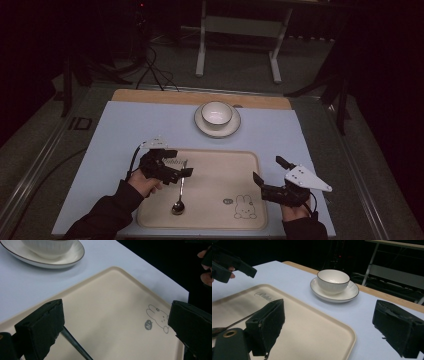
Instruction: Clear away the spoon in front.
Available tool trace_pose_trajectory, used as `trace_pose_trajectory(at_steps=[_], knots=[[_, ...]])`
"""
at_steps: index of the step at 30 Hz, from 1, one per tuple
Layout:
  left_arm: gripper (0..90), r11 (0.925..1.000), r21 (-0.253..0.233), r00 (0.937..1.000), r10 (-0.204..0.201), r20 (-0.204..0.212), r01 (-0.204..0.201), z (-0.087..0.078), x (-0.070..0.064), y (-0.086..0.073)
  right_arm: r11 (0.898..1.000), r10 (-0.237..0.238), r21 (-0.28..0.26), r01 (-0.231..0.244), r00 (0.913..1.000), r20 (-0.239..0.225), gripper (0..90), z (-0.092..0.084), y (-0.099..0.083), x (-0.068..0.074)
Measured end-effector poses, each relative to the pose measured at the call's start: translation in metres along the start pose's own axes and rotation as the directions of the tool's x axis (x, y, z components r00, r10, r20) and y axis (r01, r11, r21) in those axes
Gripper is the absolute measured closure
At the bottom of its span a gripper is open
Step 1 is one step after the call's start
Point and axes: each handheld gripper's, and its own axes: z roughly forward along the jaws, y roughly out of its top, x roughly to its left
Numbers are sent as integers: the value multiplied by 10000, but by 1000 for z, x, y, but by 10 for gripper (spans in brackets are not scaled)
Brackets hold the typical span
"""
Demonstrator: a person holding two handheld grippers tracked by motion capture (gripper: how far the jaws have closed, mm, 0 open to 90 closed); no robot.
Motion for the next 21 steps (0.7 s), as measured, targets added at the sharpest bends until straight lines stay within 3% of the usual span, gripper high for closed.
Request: trace_pose_trajectory(at_steps=[5, 21], knots=[[10, 10000, 24, 10000, 27, 43, -27, -6, -1, -4, 10000, 41, -22, -41, 10000, 16, 107, -1, 0, -1], [10, 9979, -608, 9997, 237, -104, -243, -42, -9, -11, 10000, -23, -59, 23, 10000, -3, 107, -3, 1, 0]])
